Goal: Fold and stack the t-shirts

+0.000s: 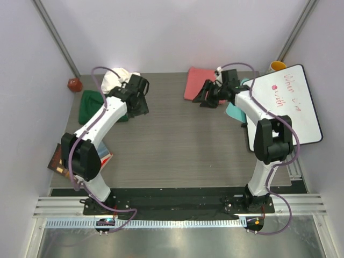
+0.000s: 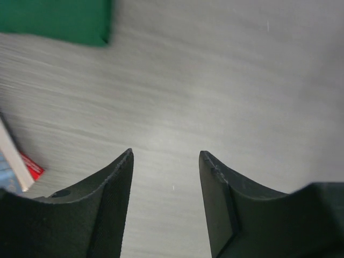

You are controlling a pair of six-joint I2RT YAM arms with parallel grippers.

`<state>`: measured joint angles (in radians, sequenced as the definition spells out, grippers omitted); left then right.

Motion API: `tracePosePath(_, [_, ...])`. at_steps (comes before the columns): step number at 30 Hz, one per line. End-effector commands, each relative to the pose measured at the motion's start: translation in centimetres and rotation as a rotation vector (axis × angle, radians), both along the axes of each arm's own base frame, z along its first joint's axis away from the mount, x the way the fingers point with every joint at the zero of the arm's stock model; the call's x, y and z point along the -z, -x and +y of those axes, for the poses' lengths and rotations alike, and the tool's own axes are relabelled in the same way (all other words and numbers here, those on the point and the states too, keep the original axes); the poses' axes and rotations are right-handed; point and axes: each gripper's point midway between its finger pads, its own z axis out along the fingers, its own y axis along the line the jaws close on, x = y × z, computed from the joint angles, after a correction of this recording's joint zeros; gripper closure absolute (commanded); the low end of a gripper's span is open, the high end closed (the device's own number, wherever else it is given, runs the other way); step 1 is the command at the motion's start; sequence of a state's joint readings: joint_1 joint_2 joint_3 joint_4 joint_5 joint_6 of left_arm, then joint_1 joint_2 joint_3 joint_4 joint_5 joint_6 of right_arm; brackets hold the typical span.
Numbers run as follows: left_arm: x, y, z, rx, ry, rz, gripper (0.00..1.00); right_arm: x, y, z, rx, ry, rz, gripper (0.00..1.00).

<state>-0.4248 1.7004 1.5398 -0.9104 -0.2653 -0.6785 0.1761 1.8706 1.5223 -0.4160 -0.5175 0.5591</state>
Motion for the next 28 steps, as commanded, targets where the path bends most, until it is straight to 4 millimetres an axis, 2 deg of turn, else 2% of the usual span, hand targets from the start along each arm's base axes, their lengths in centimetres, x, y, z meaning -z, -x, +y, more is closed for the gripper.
tracePosePath(1, [-4.9, -2.6, 6.9, -0.325, -0.051, -0.175, 0.46, 0.7, 3.3, 2.1, -0.039, 0.001, 0.045, 0.43])
tracePosePath(3, [-6.0, -3.8, 8.1, -0.381, -0.014, -0.234, 0.45, 1.0, 4.3, 2.7, -0.058, -0.002, 0.065, 0.43])
tracePosePath(4, [-6.1, -4.3, 9.7, -0.438, -0.007, -0.240, 0.45, 1.1, 5.0, 3.0, -0.071, -0.001, 0.077, 0.43])
tracePosePath(5, [-5.4, -4.9, 10.4, -0.460, -0.008, -0.224, 0.45, 1.2, 5.6, 3.5, -0.085, 0.003, 0.087, 0.43])
tracePosePath(6, [-6.1, -5.7, 11.0, -0.476, 0.007, -0.232, 0.45, 1.3, 6.1, 3.6, -0.098, 0.005, 0.097, 0.43])
tracePosePath(7, [-5.9, -6.2, 12.3, -0.506, 0.009, -0.218, 0.45, 1.2, 6.6, 3.7, -0.114, 0.011, 0.107, 0.43])
tracePosePath(9, [-6.1, -7.3, 13.6, -0.542, 0.014, -0.207, 0.45, 0.8, 7.3, 4.0, -0.141, 0.011, 0.112, 0.43])
tracePosePath(13, [-7.5, -9.4, 11.9, -0.445, 0.095, -0.246, 0.44, 0.5, 8.0, 3.7, -0.137, 0.031, 0.113, 0.43])
tracePosePath(16, [-7.7, -9.6, 9.8, -0.350, 0.177, -0.229, 0.43, 0.6, 8.1, 3.7, -0.111, 0.026, 0.131, 0.43])
tracePosePath(18, [-7.5, -9.0, 8.8, -0.304, 0.197, -0.193, 0.43, 0.7, 8.0, 3.9, -0.097, 0.011, 0.146, 0.43])
tracePosePath(21, [-6.7, -7.8, 8.6, -0.272, 0.182, -0.134, 0.43, 0.4, 7.5, 4.2, -0.089, -0.001, 0.134, 0.43])
tracePosePath(22, [-7.1, -7.3, 8.7, -0.266, 0.177, -0.138, 0.42, 0.1, 7.1, 4.3, -0.091, -0.006, 0.126, 0.43])
tracePosePath(24, [-6.2, -6.8, 8.6, -0.243, 0.175, -0.135, 0.43, 0.5, 6.8, 4.6, -0.093, -0.011, 0.139, 0.43])
tracePosePath(25, [-7.0, -6.4, 8.5, -0.231, 0.183, -0.164, 0.45, 0.3, 6.6, 4.7, -0.095, -0.017, 0.136, 0.43])
tracePosePath(26, [-6.4, -6.3, 8.5, -0.225, 0.185, -0.164, 0.44, 0.4, 6.6, 4.9, -0.099, -0.024, 0.145, 0.43])
tracePosePath(28, [-6.9, -6.1, 8.4, -0.221, 0.196, -0.193, 0.40, 0.5, 6.5, 5.2, -0.102, -0.027, 0.149, 0.44])
